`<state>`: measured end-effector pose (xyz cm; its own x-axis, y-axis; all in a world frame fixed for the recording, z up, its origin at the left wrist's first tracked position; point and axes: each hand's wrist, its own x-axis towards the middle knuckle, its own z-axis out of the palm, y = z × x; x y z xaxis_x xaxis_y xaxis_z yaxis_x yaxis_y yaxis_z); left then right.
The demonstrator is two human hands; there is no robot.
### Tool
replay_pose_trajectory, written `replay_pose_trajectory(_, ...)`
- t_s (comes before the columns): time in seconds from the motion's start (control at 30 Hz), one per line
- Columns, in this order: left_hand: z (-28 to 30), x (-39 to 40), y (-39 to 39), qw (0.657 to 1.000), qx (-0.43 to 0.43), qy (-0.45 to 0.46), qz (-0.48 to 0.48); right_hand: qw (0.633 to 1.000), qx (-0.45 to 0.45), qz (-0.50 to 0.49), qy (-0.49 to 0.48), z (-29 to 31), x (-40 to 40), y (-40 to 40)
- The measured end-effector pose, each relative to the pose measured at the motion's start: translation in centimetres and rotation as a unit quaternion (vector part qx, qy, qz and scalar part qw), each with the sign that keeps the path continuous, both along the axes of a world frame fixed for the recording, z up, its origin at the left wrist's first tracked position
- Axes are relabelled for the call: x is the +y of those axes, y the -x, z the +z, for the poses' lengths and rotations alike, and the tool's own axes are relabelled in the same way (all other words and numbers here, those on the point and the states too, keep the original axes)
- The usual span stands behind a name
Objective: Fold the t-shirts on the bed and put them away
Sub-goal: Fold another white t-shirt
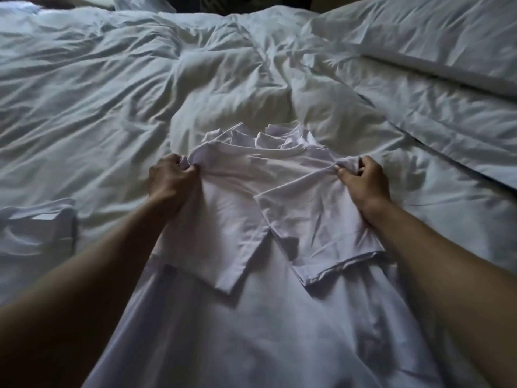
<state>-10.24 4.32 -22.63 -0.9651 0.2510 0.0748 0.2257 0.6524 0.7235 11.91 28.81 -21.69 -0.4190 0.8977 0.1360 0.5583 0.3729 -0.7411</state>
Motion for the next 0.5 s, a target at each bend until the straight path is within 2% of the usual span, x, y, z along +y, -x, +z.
replay_pose_trajectory(0.07,0.2,-0.6,0.7,1.000,0.003,0.005,-0.029,1.000,0.014,0.017,0.011,0.1,0.4,0.2)
replay_pose_trajectory(0.23,0.9,-1.0,1.8,0.997,0.013,0.001,-0.082,0.987,0.039,0.098,0.119,0.6,1.6,1.1)
replay_pose_trajectory(0.4,1.7,-1.0,2.4,0.998,0.044,-0.023,-0.046,0.994,0.015,0.099,0.048,1.4,2.8,0.7)
replay_pose_trajectory(0.5,1.5,-1.2,3.2,0.999,0.024,-0.028,-0.030,0.995,0.020,0.087,0.034,1.3,2.9,0.4)
